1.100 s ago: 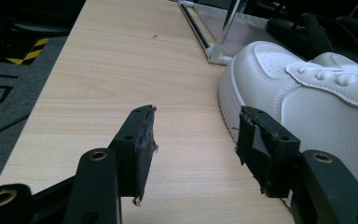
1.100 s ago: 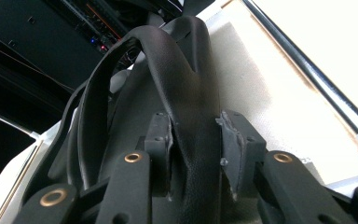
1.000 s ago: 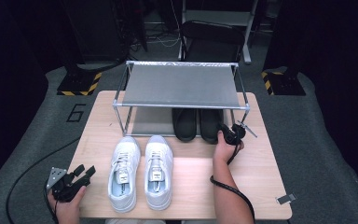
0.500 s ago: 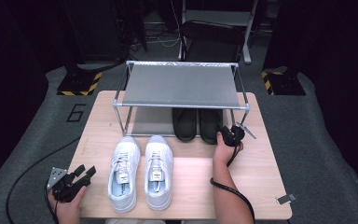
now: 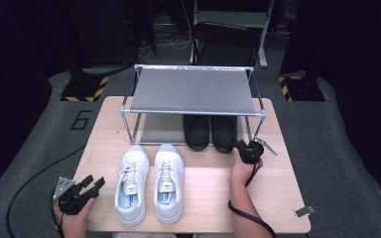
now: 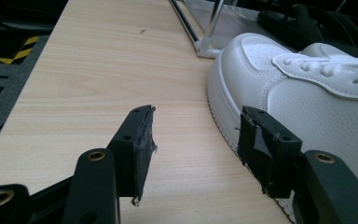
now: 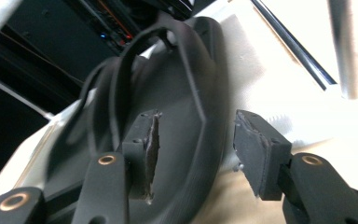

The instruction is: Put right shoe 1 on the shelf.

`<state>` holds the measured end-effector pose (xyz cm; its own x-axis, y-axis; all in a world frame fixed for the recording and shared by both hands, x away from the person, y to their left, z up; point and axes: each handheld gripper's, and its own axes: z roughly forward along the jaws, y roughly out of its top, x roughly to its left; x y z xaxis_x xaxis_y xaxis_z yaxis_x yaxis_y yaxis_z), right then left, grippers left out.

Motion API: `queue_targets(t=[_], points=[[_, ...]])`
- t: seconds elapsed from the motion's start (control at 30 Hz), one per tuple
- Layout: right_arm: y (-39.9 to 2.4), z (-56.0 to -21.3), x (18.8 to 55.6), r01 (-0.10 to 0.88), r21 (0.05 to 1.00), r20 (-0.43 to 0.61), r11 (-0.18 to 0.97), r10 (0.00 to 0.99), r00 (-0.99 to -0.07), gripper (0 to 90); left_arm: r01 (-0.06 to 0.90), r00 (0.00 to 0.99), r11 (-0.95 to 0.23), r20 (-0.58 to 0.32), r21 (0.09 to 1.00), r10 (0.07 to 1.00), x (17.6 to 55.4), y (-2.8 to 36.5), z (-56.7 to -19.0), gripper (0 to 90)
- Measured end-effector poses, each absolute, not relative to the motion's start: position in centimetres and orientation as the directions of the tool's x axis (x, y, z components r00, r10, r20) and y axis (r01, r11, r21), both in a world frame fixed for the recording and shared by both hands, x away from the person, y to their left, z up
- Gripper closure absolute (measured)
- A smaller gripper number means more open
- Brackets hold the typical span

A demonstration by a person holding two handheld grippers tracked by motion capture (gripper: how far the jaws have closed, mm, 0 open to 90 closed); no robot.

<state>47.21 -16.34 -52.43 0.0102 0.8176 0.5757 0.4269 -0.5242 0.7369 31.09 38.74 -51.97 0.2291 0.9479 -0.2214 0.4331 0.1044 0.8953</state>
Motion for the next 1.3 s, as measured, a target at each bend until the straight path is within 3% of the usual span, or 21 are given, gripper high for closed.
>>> queue_targets(t=[0.37,0.43,0.6,1.03,1.2,1.23,1.3], points=[[-16.7,-51.5,43.1,0.507,0.741,0.577,-0.44,0.803,-0.147,45.4,0.443,0.238,0.088,-0.212,0.892,0.948,31.2,38.3,-51.9,44.7],[-16.6,-51.4,42.0,0.529,0.764,0.542,-0.37,0.812,-0.215,44.8,0.432,0.232,0.093,-0.211,0.897,0.95,31.4,38.2,-52.0,44.7],[-17.1,-51.6,39.8,0.545,0.786,0.498,-0.292,0.821,-0.279,43.0,0.438,0.234,0.09,-0.21,0.895,0.949,31.4,38.0,-52.0,44.7],[-19.9,-52.7,34.0,0.609,0.706,0.62,-0.361,0.73,-0.287,41.2,0.438,0.28,0.07,-0.21,0.896,0.937,31.2,37.2,-51.6,45.4],[-20.9,-53.2,33.7,0.604,0.695,0.638,-0.39,0.721,-0.269,42.9,0.438,0.288,0.073,-0.217,0.896,0.933,31.2,37.2,-51.4,46.1],[-21.2,-53.3,33.8,0.592,0.685,0.681,-0.426,0.662,-0.312,44.4,0.435,0.288,0.09,-0.234,0.896,0.929,31.2,37.2,-51.3,45.9],[-21.2,-53.3,33.8,0.589,0.694,0.675,-0.414,0.659,-0.332,44.7,0.434,0.291,0.089,-0.233,0.896,0.928,31.2,37.2,-51.2,45.9]])
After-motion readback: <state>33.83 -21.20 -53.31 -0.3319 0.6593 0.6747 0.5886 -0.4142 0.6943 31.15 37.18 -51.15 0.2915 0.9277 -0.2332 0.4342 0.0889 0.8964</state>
